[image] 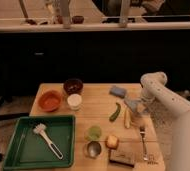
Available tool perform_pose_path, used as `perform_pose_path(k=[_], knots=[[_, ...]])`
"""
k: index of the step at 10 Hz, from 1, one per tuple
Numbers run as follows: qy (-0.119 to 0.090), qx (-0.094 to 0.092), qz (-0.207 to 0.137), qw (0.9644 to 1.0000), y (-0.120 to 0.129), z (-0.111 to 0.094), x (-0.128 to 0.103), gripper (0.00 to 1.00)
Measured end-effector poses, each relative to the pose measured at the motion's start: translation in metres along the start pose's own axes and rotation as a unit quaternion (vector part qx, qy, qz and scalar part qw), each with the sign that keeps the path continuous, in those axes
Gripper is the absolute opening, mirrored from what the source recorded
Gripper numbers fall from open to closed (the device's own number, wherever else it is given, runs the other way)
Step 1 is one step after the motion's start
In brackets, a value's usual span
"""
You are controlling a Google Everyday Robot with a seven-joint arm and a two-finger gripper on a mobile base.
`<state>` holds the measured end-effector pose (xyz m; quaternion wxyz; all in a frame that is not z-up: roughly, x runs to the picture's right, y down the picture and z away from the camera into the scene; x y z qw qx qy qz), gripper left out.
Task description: Wipe red bowl with towel
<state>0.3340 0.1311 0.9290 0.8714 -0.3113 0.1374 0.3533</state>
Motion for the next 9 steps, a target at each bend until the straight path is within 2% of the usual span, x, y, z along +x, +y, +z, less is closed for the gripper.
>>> perform_pose_path(k=[4, 7, 9], knots=[[-0.004, 0.006, -0.013, 0.9999, 0.005, -0.005, -0.008, 0.02], [-0.026, 0.024, -0.022, 0.9992, 0.009, -0.04, -0.015, 0.0], [-0.051, 0.037, -0.031, 0.9975, 0.015, -0.069, -0.02, 0.0]])
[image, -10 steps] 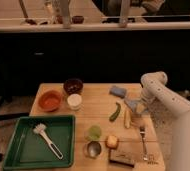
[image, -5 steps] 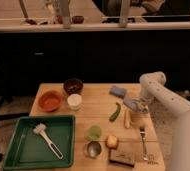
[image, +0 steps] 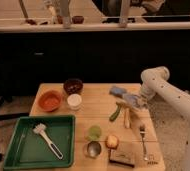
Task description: Wipe red bowl with towel
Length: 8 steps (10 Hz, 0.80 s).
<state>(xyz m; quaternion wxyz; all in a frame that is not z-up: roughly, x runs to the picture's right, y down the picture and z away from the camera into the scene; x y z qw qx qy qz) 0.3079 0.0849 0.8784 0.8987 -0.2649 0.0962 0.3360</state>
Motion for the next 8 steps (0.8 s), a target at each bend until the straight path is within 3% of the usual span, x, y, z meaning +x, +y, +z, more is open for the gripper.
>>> perform_pose_path(k=[4, 8], knots=[[-0.033, 0.011, -0.033, 0.9989, 0.021, -0.029, -0.021, 0.0], [-0.052, 0.005, -0.102, 0.9934, 0.073, -0.044, -0.071, 0.0]])
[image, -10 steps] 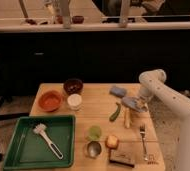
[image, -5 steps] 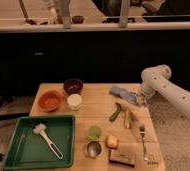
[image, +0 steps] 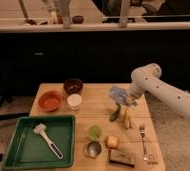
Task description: Wipe red bowl with towel
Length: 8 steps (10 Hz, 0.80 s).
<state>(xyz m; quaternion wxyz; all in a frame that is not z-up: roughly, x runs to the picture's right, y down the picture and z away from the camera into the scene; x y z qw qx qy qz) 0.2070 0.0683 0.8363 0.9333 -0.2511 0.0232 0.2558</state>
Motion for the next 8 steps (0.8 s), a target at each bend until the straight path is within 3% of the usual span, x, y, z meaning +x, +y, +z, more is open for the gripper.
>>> perform_pose_path(k=[2, 5, 8], knots=[[-0.006, -0.007, -0.046, 0.9989, 0.025, -0.001, -0.038, 0.0], [-0.014, -0.017, -0.093, 0.9954, 0.054, -0.002, -0.074, 0.0], [-0.012, -0.015, -0.092, 0.9955, 0.051, -0.002, -0.071, 0.0]])
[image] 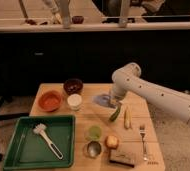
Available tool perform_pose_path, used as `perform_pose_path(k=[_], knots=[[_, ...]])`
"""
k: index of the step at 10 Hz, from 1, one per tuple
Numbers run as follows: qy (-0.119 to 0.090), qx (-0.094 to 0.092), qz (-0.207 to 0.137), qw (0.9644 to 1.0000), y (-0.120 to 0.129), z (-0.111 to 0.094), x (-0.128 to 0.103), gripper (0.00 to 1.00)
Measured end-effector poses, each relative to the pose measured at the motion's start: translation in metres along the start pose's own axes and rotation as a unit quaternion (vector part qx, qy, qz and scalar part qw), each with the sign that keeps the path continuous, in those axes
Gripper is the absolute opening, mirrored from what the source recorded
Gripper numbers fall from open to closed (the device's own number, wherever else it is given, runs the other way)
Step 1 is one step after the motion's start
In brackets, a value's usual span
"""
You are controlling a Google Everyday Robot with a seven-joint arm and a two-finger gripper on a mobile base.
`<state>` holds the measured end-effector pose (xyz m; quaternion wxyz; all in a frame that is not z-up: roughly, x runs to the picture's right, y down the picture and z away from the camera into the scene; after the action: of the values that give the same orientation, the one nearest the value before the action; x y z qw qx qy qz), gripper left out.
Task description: Wipe red bowl with towel
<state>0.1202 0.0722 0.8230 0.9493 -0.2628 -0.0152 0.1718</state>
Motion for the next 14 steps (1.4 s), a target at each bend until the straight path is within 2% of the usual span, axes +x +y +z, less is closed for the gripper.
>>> perform_pose_path(k=[3, 6, 9, 11, 14], knots=[[-0.001, 0.0, 0.001, 1.0, 0.0, 0.0, 0.0, 0.0], [-0.013, 0.013, -0.015, 0.9997, -0.002, -0.007, -0.013, 0.0], [-0.031, 0.034, -0.059, 0.9972, -0.001, -0.024, -0.073, 0.0], [-0.034, 0.041, -0.086, 0.9949, -0.004, -0.028, -0.104, 0.0], [-0.038, 0.034, -0.128, 0.9904, 0.0, -0.021, -0.16, 0.0]])
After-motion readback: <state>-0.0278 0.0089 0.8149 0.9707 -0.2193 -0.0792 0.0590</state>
